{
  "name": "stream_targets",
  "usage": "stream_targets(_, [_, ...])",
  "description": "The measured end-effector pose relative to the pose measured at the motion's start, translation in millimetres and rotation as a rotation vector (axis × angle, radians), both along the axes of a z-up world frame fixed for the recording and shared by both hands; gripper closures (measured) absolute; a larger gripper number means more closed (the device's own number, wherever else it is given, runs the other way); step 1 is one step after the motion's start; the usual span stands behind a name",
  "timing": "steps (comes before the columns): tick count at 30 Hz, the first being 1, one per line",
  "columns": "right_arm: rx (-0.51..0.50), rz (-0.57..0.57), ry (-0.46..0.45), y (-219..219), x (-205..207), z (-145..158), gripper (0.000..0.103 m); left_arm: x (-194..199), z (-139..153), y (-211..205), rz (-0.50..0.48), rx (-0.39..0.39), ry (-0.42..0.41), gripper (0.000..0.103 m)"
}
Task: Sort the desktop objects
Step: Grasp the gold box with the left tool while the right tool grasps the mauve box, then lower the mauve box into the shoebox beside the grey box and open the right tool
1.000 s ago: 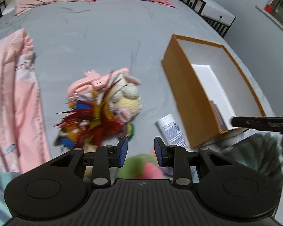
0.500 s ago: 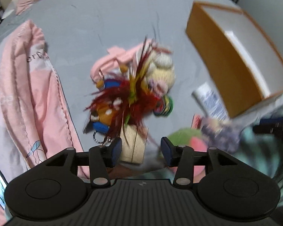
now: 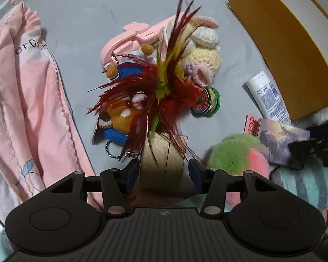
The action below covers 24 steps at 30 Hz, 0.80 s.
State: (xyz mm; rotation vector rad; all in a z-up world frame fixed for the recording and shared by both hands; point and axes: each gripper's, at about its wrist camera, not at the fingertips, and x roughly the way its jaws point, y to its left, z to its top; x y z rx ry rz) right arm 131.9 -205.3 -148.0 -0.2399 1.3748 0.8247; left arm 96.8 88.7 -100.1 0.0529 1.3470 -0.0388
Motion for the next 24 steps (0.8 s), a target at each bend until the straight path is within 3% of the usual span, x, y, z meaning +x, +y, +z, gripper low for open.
stream_targets(4, [0.016,-0.010,0.057,5,3,-11,0.036,7,-5,1,0.019,-0.003,0.014,0.045])
stream_targets(6, [0.037,-0.017,0.074,5,2,-10,0.049,8,-7,0,0.021,0.001,0.017,0.045])
stream_targets(15, [0.177,-0.058,0.072,-11,-9,24,0.077,3,-4,-4,0.008,0.037,-0.016,0.050])
stream_targets(17, [0.207,-0.047,0.045,-12,-15,37,0.079,2,-2,-4,0.009,0.040,-0.029,0.051])
stream_targets(21, [0.181,-0.016,-0.099,-15,-25,62,0.079,-3,4,-6,0.012,0.047,-0.058,0.051])
stream_targets(24, [0.208,-0.001,-0.122,-28,-26,78,0.079,-12,14,-4,0.032,0.021,-0.096,0.052])
